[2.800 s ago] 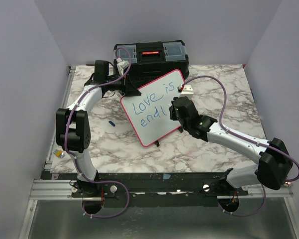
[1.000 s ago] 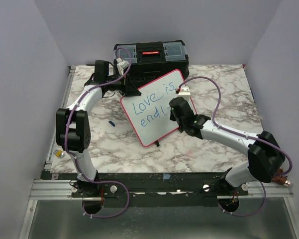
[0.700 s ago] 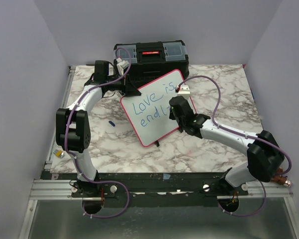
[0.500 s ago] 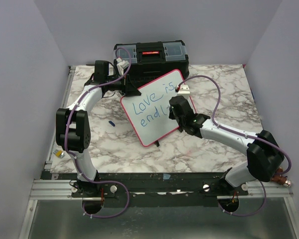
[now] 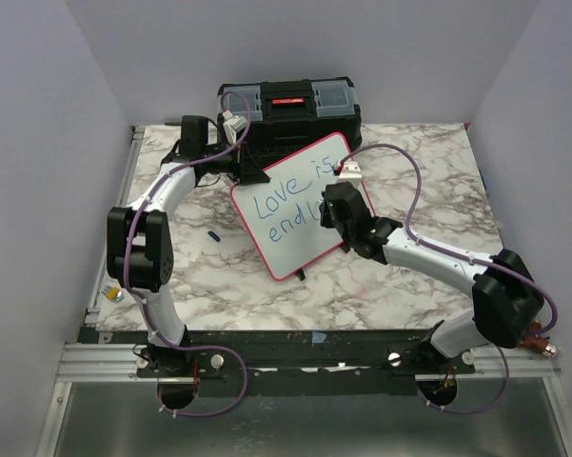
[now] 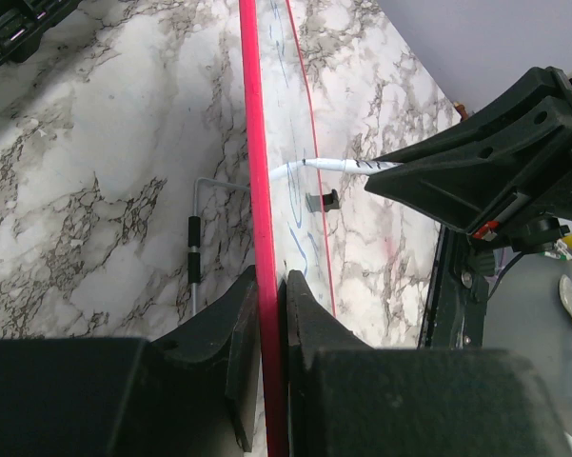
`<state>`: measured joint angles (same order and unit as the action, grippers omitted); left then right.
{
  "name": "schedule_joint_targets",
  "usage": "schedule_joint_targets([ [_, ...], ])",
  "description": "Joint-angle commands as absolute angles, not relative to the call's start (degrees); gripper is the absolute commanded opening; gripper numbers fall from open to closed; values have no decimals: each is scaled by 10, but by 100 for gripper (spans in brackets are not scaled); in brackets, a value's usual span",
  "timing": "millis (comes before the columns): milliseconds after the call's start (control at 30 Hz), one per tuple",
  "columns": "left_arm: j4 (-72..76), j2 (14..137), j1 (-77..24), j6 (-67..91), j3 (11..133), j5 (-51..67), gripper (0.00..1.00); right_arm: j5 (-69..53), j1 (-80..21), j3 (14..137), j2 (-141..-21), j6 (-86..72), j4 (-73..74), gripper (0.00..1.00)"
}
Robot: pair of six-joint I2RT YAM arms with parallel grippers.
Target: Write a sentence on the whiteboard
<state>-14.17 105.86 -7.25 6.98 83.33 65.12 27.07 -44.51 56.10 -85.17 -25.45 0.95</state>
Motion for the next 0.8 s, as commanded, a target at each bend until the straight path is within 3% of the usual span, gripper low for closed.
schedule_joint_targets([
  [0,-85,1041,-77,36,835,668,0,226,-445,540,-854,-268,8,1],
  [767,-85,1040,-77,36,834,668,0,271,-444,478,-812,-291,54,1],
])
